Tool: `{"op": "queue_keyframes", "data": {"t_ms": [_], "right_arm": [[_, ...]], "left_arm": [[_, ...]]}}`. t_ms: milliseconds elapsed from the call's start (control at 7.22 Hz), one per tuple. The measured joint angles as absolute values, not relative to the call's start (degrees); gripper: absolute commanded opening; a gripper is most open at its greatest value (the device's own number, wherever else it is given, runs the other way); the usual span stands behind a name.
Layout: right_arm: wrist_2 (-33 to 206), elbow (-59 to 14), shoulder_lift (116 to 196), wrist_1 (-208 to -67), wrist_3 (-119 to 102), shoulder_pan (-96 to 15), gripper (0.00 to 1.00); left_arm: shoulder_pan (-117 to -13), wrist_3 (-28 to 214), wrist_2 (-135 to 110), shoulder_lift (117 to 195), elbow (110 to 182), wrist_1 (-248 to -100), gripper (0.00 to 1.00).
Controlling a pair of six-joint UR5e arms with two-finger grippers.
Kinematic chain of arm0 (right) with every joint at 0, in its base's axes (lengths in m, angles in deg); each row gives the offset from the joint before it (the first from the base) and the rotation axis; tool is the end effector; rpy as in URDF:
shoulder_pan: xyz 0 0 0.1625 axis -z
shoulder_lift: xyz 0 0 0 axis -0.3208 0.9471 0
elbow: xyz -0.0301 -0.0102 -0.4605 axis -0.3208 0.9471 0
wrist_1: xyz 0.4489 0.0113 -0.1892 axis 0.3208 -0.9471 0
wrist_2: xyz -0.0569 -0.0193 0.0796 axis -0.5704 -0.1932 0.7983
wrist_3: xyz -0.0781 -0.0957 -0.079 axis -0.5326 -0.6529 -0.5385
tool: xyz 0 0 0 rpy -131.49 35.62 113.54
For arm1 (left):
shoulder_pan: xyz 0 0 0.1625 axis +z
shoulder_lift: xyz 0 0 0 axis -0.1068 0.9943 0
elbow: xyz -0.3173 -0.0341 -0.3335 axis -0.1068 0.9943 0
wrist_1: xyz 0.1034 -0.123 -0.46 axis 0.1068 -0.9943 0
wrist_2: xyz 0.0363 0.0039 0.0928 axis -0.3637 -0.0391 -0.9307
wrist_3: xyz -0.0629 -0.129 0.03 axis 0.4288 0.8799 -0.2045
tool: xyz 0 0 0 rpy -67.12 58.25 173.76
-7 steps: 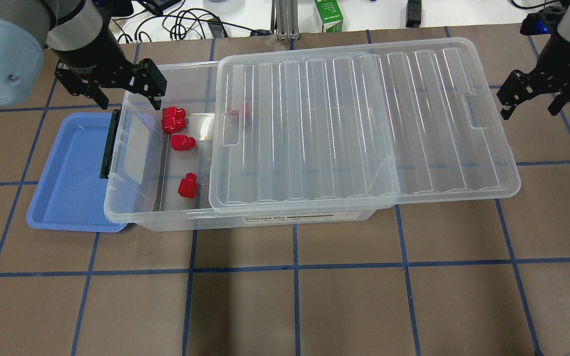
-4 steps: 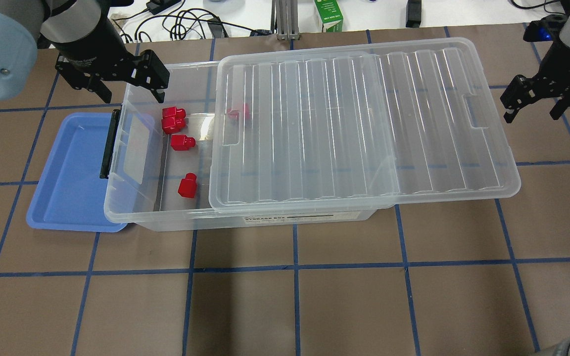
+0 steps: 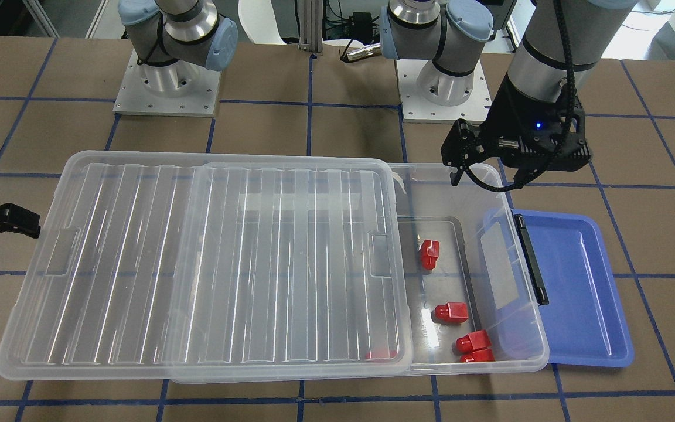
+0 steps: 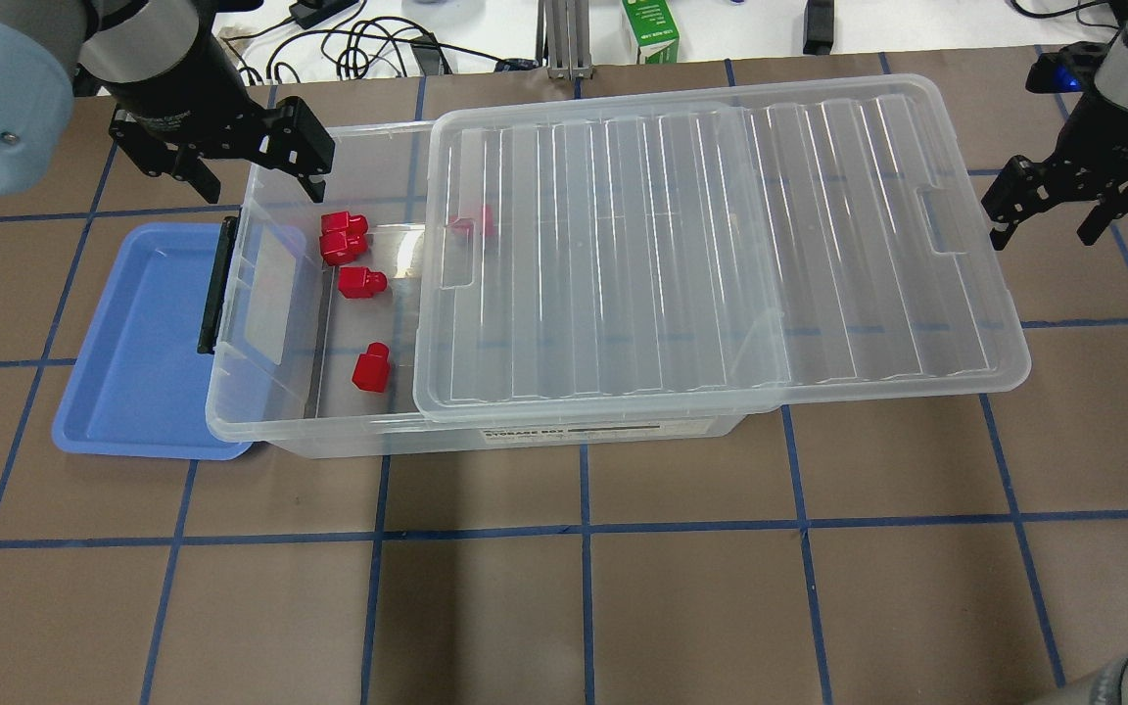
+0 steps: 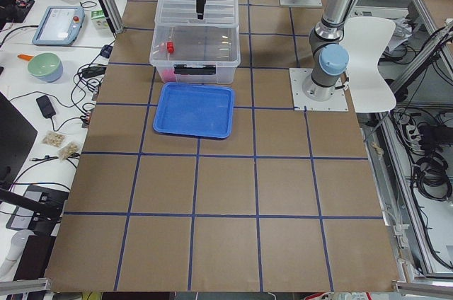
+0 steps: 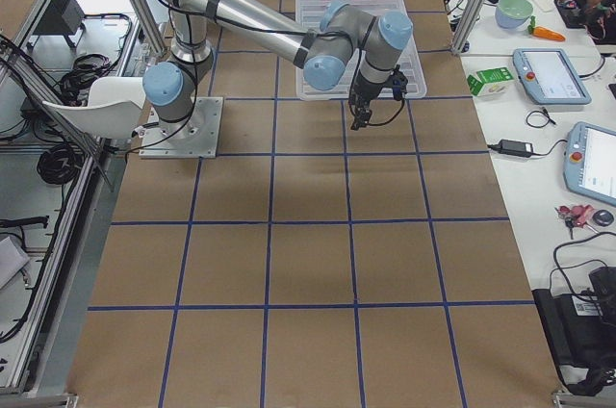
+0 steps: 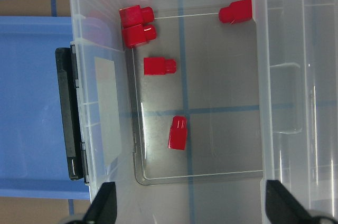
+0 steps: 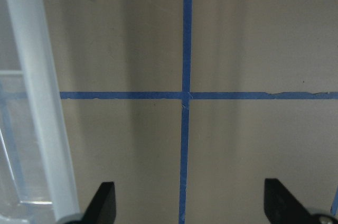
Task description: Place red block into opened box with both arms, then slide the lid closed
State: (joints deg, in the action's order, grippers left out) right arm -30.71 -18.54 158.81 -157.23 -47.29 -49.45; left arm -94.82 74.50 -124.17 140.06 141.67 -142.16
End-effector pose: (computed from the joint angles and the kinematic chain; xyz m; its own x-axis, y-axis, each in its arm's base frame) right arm -0.1322 -0.6598 0.3140 -0.9999 -0.0129 0.0031 -0.0122 0.9836 0.1800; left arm -0.1189 -0.6134 0.4793 -0.9990 0.0440 -0.0086 0.0445 0.9957 -0.0807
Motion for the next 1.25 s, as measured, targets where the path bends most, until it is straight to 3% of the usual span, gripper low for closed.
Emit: {"op": "queue_keyframes", "data": {"t_ms": [1246], "right_arm": [[-30.15, -18.42, 157.96, -157.34, -43.51, -52.89, 1.0]], "left_arm": [[-94.46, 74.41, -124.17, 139.46, 142.38, -142.15, 1.0]]}}
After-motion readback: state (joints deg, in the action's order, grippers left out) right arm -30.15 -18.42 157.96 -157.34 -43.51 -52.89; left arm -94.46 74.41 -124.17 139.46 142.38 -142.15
